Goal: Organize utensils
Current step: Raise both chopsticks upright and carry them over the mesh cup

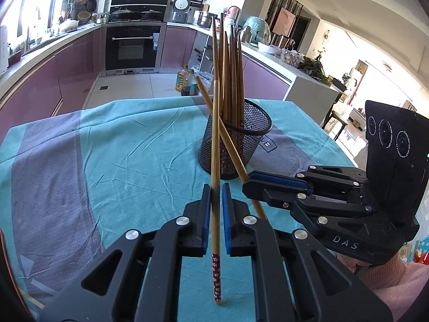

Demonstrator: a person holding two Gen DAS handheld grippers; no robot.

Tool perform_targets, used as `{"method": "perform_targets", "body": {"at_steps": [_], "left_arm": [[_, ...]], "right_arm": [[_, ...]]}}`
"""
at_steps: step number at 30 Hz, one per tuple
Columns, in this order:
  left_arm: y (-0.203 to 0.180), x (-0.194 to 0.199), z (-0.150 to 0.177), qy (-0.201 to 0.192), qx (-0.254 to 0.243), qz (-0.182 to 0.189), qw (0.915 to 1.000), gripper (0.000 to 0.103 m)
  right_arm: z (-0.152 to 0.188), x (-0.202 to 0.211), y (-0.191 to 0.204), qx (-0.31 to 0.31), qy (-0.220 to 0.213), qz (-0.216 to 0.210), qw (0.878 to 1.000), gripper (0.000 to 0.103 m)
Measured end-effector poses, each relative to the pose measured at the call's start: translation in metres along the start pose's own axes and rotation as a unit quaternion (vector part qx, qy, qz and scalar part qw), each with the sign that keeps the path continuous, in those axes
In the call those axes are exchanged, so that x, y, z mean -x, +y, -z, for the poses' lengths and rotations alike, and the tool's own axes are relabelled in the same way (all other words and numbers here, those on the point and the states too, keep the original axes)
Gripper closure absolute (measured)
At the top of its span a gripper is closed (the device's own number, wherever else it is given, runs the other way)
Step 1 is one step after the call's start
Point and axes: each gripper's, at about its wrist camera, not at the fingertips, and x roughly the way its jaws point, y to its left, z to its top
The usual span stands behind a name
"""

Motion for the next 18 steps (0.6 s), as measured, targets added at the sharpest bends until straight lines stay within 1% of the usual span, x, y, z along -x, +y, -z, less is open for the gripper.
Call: {"method": "perform_targets", "body": {"at_steps": [6,18], "left_arm": [[-0.001,-0.004,0.000,0.003,-0.002,0.001,1.0000,0.095],[-0.001,-0.005,-0.001,0.002,-0.005,-0.002,1.0000,0.096]], "right_arm": [[0.001,0.004,-0.001,0.001,-0.007,-0.006,1.000,0.097],[-0.002,0.009,-0.010,-0.013,-0.015,0.011,1.000,0.097]]}}
